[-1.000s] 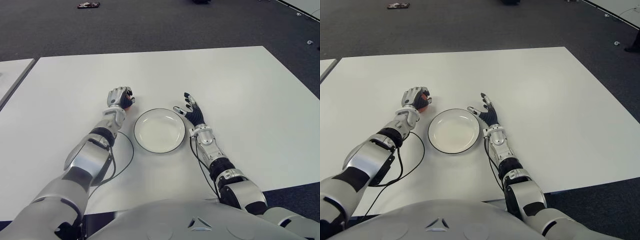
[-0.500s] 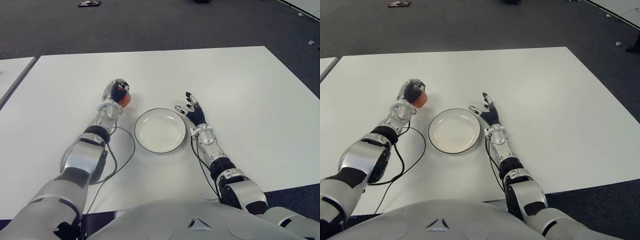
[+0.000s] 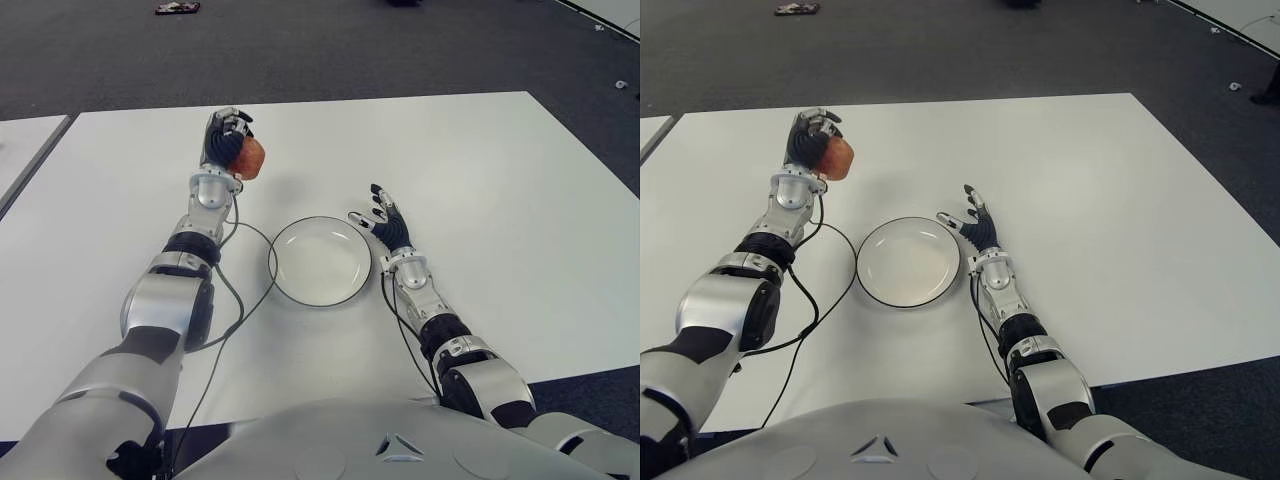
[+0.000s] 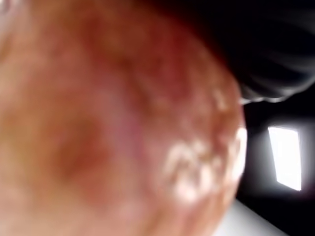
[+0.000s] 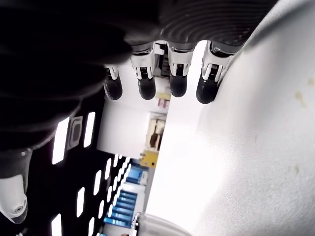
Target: Put the apples into the plate.
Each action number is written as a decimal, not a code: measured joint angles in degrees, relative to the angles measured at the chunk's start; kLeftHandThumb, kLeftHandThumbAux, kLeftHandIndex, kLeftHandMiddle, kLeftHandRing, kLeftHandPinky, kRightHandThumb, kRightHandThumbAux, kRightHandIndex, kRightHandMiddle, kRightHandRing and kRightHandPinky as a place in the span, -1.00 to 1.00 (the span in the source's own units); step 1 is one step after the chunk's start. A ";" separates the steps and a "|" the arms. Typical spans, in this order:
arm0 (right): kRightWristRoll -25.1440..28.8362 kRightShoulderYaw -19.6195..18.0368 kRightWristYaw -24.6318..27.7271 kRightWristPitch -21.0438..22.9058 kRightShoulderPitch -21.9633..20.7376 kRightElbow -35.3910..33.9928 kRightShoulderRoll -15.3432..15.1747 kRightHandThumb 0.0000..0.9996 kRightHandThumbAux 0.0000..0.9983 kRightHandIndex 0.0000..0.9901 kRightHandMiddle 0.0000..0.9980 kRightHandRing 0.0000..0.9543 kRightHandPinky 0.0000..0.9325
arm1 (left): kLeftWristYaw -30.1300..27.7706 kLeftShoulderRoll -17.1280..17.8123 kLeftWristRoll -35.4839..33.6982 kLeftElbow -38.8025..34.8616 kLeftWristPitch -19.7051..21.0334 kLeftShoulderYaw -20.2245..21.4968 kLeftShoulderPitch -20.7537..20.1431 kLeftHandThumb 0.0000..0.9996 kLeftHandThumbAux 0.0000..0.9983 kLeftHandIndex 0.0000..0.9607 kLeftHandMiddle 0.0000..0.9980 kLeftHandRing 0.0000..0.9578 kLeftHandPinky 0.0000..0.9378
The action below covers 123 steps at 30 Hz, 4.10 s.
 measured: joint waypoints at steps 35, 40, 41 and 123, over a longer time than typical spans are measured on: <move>0.25 -0.09 0.21 -0.19 -0.03 0.36 0.09 -0.94 0.14 -1.00 -1.00 -1.00 -1.00 | 4.41 0.04 3.94 2.22 1.15 -0.96 2.12 0.50 0.39 -0.08 0.79 0.82 0.57; 0.24 -0.07 0.22 -0.18 -0.02 0.34 0.08 -0.94 0.14 -1.00 -1.00 -1.00 -1.00 | 4.45 0.04 3.94 2.32 1.15 -0.93 2.12 0.50 0.39 -0.08 0.79 0.82 0.63; 0.23 -0.06 0.21 -0.18 -0.02 0.34 0.08 -0.95 0.15 -1.00 -1.00 -1.00 -1.00 | 4.46 0.05 3.93 2.33 1.15 -0.92 2.12 0.50 0.39 -0.08 0.78 0.82 0.65; 0.50 -0.26 0.64 -2.03 -2.78 5.34 0.19 -0.97 0.15 -1.00 -1.00 -1.00 -1.00 | -29.06 18.13 19.12 -7.74 3.00 -19.64 4.15 0.15 -0.57 -1.00 -1.00 -1.00 -1.00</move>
